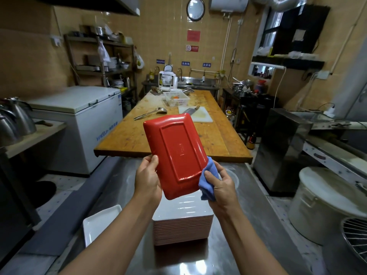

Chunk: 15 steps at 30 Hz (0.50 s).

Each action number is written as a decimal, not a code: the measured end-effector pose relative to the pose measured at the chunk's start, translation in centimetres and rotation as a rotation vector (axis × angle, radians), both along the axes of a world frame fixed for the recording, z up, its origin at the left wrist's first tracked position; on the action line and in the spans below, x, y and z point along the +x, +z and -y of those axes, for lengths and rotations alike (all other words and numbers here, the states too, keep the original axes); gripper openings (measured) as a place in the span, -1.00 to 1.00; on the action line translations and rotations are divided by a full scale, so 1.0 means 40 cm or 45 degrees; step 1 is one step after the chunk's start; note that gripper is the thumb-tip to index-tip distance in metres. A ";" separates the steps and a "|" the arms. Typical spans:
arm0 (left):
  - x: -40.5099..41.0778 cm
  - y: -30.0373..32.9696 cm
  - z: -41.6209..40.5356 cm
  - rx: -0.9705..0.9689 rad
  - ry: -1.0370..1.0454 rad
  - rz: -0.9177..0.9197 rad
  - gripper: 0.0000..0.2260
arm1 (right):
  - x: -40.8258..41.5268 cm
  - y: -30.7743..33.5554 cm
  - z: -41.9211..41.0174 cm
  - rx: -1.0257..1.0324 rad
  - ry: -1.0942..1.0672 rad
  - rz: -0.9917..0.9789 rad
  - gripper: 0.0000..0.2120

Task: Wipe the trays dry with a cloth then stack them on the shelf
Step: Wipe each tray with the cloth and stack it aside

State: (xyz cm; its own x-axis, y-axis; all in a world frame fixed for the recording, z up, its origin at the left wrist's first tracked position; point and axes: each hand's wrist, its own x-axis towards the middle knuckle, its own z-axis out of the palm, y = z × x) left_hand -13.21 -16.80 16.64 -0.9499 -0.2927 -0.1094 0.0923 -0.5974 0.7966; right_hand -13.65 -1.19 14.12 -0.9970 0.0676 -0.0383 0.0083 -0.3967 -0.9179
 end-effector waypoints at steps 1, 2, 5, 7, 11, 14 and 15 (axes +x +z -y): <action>0.005 -0.002 0.011 -0.031 -0.074 0.000 -0.84 | -0.006 0.002 -0.007 -0.014 0.029 -0.002 -0.65; 0.007 -0.004 0.024 -0.110 -0.146 0.012 -0.82 | -0.013 0.004 -0.015 -0.019 0.047 -0.009 -0.65; 0.004 0.003 0.070 -0.442 -0.209 0.037 -0.64 | -0.030 0.019 -0.045 0.007 0.120 -0.046 -0.66; -0.006 0.040 0.112 -0.605 -0.131 -0.010 -0.43 | -0.035 0.035 -0.071 0.067 0.233 -0.072 -0.65; -0.030 0.147 0.193 -0.924 -0.327 -0.107 -0.30 | -0.045 0.072 -0.117 0.130 0.454 -0.142 -0.58; -0.035 0.181 0.207 -1.076 -0.722 -0.051 -0.39 | -0.054 0.091 -0.127 0.165 0.523 -0.181 -0.50; -0.034 0.180 0.203 -1.086 -0.767 -0.045 -0.43 | -0.057 0.095 -0.128 0.173 0.535 -0.183 -0.49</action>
